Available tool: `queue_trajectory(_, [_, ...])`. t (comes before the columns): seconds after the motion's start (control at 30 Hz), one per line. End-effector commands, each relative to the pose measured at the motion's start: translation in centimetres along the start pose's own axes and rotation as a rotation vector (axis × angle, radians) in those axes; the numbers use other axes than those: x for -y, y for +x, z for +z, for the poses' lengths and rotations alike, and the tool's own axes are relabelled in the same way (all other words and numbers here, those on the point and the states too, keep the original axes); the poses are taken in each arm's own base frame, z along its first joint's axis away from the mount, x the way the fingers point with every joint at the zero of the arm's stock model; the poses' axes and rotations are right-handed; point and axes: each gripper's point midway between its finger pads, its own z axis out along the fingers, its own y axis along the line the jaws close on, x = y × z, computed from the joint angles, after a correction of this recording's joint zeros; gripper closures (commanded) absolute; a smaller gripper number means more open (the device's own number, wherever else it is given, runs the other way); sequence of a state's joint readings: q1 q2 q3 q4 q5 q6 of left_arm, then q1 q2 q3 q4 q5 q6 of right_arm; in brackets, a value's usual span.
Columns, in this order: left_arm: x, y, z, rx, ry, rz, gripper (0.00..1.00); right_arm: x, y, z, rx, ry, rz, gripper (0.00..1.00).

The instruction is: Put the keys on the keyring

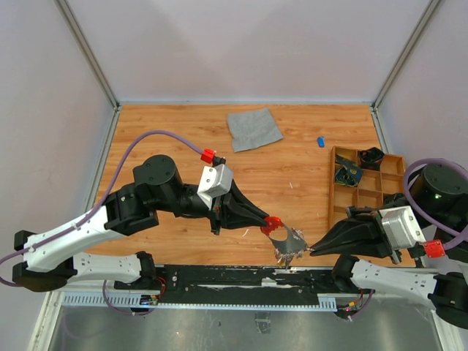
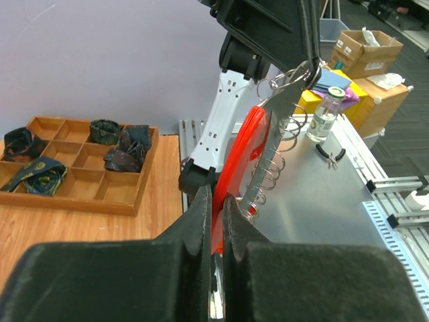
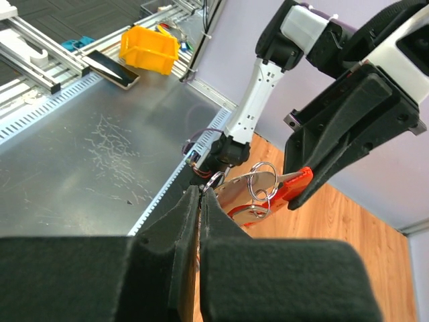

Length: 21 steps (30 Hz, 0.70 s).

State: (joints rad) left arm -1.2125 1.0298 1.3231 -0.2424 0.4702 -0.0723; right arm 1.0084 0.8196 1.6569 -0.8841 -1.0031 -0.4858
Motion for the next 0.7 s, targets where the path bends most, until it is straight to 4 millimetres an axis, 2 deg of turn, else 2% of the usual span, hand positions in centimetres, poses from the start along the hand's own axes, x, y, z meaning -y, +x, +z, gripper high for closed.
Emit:
queue_trajectory(0.0, [-1.4,-3.4,0.3,0.103,-0.061,0.029,1.0,0.0,-0.7,0.8,0.07,-0.034,0.017,1.0])
queue_trajectory(0.37, [-1.7,-2.3,1.0,0.075,-0.061,0.004,0.99,1.5,-1.2,1.0,0.138,0.06,-0.025,1.0])
queue_trajectory(0.67, [-2.1,-2.1,1.3,0.082,-0.07,-0.005,0.99,2.9,-1.6,1.0,0.211,0.156,-0.051,1.0])
